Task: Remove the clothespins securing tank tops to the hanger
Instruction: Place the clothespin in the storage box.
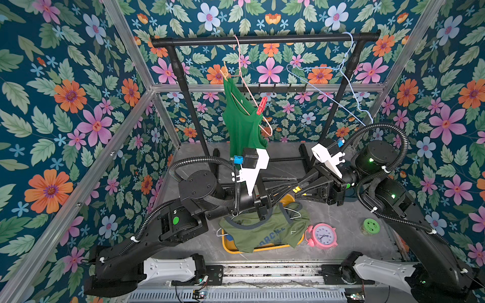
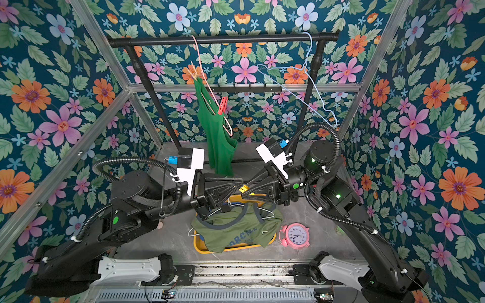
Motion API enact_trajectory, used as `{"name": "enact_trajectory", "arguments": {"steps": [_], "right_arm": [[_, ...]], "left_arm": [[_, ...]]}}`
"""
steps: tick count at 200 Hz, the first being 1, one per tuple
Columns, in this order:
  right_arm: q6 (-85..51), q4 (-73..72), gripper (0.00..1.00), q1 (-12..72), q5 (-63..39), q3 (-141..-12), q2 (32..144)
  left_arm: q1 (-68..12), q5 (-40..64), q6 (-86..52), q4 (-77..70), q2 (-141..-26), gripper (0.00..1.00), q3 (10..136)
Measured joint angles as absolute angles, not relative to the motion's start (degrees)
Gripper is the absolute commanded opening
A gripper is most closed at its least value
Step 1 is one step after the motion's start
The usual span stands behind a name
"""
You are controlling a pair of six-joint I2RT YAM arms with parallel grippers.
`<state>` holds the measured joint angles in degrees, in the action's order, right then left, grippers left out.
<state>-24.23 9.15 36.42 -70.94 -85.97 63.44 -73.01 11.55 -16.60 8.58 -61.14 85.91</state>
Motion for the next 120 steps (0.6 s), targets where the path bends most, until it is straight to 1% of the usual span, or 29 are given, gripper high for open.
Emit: {"name": "enact_trajectory", "arguments": {"steps": [11,24,39,46,73,94,120], "right_arm": [[-24.23,9.15,0.01,36.42,-70.96,-86.04,63.48],[-24.25,9.13,0.01,36.42,-70.96,-86.21,63.57],[-24.27,8.73,0.00,36.42,-70.89,-86.41,63.59],[-24.27,8.71,0.00,36.42,-70.91,-86.52,63.59],[-24.25,8.27,0.00,36.42,-70.89,-86.59,63.70],[-24.25,8.10,0.00,36.42,-70.76,-86.59,64.01],[-23.81,8.60,0.00,36.42,-69.71,-86.56,63.90]], "left_arm": [[-73.01,11.66,-16.73,8.54,-61.12,0.22,85.84],[-73.01,11.81,-16.75,8.38,-61.06,0.33,85.78],[-73.03,12.47,-16.84,8.36,-60.95,0.36,85.60],[-73.03,12.78,-16.97,8.36,-60.93,0.39,85.54],[-73.08,12.95,-16.95,8.34,-60.84,0.57,85.52],[-73.08,13.17,-16.97,8.32,-60.64,0.70,85.38],[-73.08,12.51,-16.97,8.14,-59.05,0.78,84.55]]}}
